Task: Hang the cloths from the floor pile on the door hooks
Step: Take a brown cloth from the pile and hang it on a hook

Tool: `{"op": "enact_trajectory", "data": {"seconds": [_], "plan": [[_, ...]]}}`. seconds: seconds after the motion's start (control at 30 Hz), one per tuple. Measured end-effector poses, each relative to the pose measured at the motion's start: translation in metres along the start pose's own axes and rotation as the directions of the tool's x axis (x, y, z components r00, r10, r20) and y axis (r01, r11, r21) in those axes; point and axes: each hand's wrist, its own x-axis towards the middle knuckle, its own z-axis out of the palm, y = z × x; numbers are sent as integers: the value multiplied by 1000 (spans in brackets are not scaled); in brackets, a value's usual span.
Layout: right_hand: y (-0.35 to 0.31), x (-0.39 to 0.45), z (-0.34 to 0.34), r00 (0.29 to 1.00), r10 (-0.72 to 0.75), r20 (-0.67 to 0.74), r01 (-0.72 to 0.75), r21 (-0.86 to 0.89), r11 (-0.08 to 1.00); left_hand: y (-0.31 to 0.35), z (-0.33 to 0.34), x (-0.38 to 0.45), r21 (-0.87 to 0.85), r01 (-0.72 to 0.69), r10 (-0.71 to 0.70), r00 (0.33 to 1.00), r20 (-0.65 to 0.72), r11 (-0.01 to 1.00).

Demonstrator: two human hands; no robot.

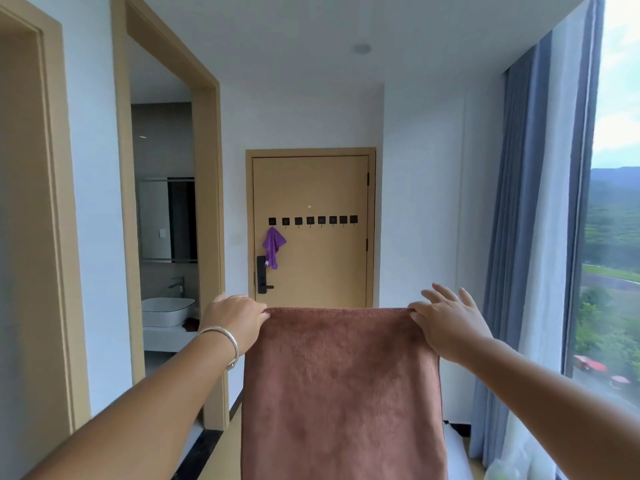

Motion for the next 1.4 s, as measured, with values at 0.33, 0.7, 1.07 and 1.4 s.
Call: {"op": "enact_trajectory", "data": {"seconds": [0.33, 0.7, 1.07, 1.4], "plan": [[15, 151, 75, 999, -40, -12, 40, 20, 999, -8, 55, 138, 11, 31, -31, 1000, -8, 999], [-1, 313, 162, 994, -111, 13, 111, 45, 993, -41, 135, 274, 55, 102, -105, 994, 39, 993], [-51, 491, 257, 994, -109, 28, 107, 58, 993, -106, 242, 442, 38, 92, -94, 995, 30, 995], [-99, 653, 324, 995, -97, -8, 98, 44, 994, -176, 320, 600, 20, 98, -99, 995, 23, 995]]}}
